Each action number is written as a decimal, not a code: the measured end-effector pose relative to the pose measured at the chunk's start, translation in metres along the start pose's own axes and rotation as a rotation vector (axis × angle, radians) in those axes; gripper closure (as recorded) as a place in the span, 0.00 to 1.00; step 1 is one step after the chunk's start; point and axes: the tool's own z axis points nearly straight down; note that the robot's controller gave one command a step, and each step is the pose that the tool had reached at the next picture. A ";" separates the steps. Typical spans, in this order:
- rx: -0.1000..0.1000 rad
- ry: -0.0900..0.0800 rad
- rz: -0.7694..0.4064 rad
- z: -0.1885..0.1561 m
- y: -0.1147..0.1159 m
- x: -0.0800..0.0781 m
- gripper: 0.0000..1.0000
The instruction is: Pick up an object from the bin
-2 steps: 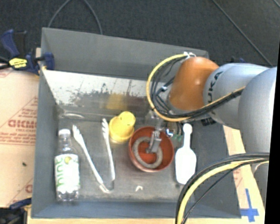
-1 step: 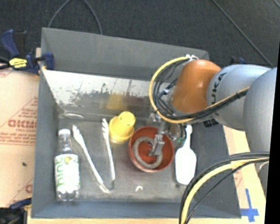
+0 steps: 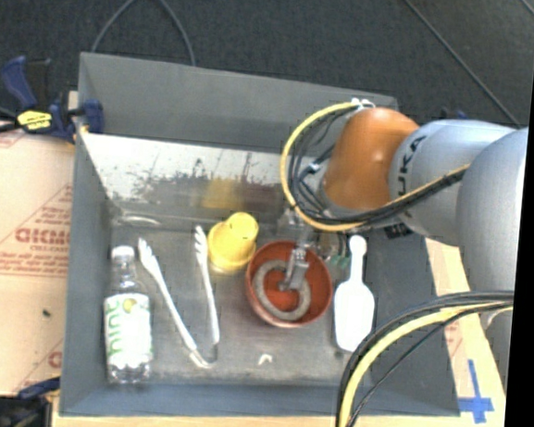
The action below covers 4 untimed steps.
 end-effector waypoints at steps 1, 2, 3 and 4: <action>0.000 -0.001 -0.031 -0.005 -0.004 0.003 1.00; 0.000 -0.001 -0.031 -0.005 -0.004 0.003 1.00; 0.001 0.010 -0.031 -0.031 -0.004 0.006 1.00; 0.001 0.003 -0.031 -0.069 -0.004 0.004 1.00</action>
Offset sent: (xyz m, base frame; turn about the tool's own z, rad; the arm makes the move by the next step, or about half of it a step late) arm 0.0000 0.0000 0.0000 0.0000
